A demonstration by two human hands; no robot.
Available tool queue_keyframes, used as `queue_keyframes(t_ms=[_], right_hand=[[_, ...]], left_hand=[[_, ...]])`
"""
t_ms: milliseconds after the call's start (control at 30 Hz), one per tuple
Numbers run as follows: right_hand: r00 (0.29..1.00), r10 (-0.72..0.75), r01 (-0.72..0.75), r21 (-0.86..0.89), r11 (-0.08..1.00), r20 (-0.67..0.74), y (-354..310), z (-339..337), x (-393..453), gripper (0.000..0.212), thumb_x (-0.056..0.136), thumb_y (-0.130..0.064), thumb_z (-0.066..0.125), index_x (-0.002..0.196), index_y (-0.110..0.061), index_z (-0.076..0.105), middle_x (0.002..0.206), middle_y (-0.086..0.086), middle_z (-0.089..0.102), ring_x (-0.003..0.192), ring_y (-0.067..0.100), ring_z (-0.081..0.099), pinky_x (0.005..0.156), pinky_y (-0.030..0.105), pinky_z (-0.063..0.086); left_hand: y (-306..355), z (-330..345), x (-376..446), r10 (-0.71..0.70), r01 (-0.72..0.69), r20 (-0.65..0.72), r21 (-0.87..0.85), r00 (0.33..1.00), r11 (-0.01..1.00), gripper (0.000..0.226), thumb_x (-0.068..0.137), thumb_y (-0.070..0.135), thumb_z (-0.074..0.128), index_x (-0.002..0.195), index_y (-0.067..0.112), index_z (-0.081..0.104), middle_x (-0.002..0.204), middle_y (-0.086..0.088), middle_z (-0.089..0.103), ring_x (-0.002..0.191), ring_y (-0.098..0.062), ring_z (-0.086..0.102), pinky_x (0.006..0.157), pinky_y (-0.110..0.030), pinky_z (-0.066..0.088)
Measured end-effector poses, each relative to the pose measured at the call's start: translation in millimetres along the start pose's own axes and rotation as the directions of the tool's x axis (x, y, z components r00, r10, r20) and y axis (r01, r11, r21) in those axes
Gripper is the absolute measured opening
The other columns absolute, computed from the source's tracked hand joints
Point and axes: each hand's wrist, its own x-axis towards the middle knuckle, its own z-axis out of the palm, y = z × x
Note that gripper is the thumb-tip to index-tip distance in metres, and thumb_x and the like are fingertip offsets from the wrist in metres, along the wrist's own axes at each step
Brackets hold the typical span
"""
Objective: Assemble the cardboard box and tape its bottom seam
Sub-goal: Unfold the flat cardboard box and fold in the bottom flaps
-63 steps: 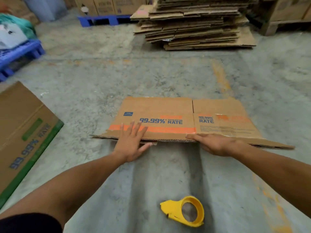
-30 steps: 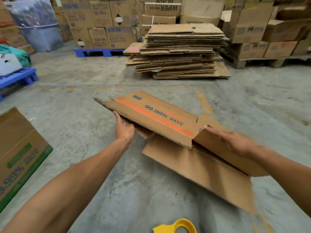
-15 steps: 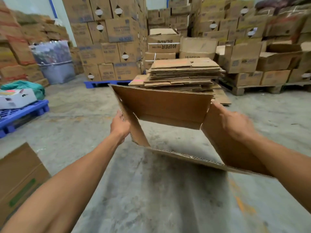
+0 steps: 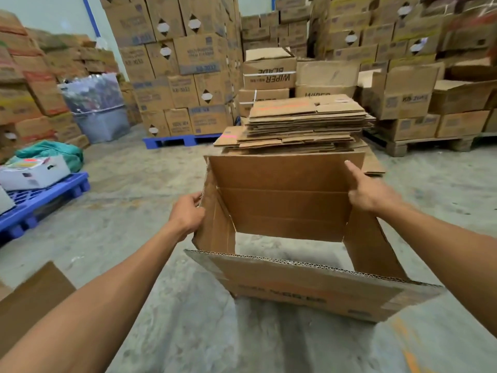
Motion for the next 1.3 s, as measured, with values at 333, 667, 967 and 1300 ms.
queue_keyframes(t_ms=[333,667,967,1300], right_hand=[[0.966,0.139,-0.105,-0.159,0.982,0.218,23,-6,-46,0.095,0.089,-0.005,0.048,0.152,-0.038,-0.016,0.114,0.018,0.063,0.082,0.027,0.054,0.072,0.037,0.045],[0.973,0.178,-0.153,-0.163,0.975,0.149,37,2,-35,0.093,0.089,-0.017,0.048,0.147,-0.055,-0.014,0.112,0.014,0.064,0.091,0.03,0.062,0.074,0.042,0.053],[0.984,0.124,-0.086,-0.263,0.961,0.13,20,22,-52,0.079,0.096,-0.054,0.041,0.152,-0.041,-0.014,0.129,0.016,0.06,0.107,0.034,0.062,0.088,0.044,0.051],[0.877,0.092,-0.018,-0.158,0.987,0.471,45,79,-90,0.066,0.096,-0.063,0.015,0.155,-0.033,0.008,0.165,0.007,0.006,0.149,0.032,0.01,0.116,0.056,0.015]], left_hand=[[18,35,24,0.155,-0.136,-0.017,0.393,0.988,0.91,0.054,0.088,0.009,0.047,0.138,0.027,0.054,0.124,-0.017,0.067,0.109,-0.04,0.059,0.09,-0.043,0.05],[14,61,33,0.015,-0.094,0.187,0.416,0.982,0.905,0.066,0.097,0.041,0.048,0.155,0.034,0.017,0.145,-0.015,0.051,0.133,-0.037,0.045,0.107,-0.039,0.038],[23,61,-14,-0.02,-0.169,0.442,0.384,0.897,0.908,0.085,0.095,0.041,0.055,0.155,0.036,-0.005,0.161,-0.01,0.021,0.143,-0.032,0.033,0.111,-0.033,0.03],[-22,81,-55,-0.274,-0.167,0.489,0.681,0.828,0.713,0.087,0.087,0.074,0.034,0.147,0.047,-0.022,0.163,-0.011,-0.016,0.148,-0.044,0.002,0.119,-0.055,0.011]])
